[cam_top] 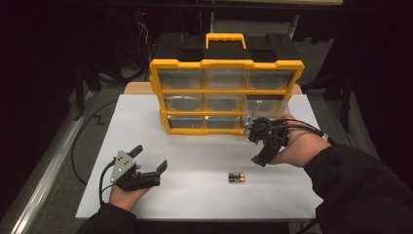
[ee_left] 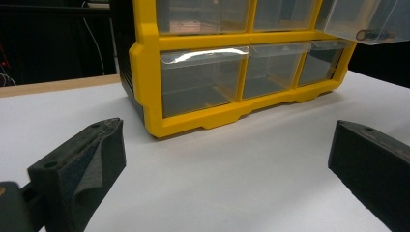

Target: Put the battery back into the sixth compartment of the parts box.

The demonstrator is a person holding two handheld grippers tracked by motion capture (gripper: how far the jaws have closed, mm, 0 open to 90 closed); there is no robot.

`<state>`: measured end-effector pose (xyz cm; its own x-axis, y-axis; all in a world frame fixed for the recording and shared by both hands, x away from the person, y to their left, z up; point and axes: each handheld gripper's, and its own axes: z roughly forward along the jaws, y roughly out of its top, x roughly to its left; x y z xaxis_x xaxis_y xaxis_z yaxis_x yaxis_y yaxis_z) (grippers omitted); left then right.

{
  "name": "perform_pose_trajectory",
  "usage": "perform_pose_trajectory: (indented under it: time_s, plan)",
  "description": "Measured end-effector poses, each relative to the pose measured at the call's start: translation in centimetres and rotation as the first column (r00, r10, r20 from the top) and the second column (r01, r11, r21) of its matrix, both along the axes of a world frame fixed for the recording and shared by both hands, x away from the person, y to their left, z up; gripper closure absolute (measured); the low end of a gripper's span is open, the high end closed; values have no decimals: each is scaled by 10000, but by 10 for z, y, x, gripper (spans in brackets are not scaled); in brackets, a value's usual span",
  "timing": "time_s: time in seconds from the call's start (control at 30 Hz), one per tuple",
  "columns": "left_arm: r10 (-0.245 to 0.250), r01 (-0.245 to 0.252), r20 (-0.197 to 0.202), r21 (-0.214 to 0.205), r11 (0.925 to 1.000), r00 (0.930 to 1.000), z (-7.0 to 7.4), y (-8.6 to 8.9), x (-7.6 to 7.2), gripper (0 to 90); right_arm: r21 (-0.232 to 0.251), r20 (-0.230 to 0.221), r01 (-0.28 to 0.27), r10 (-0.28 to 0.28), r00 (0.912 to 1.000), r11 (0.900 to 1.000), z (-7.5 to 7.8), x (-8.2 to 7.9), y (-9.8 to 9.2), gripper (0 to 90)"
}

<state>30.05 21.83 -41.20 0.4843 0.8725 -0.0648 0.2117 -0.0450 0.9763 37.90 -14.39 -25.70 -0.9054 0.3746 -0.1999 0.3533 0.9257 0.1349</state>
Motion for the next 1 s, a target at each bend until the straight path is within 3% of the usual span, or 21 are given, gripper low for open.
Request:
perform_pose_trajectory:
  time_s: [0.53, 1.0]
  plan:
    - [-12, 12, 30, -19, 10000, 10000, 0, 0, 0, 6, 260, -103, -141, 144, 9998, 9996, -43, -16, 2, 172]
    - [-29, 30, 44, -30, 10000, 10000, 0, 0, 0, 6, 489, -374, -188, 206, 9991, 9986, -81, -21, -8, 171]
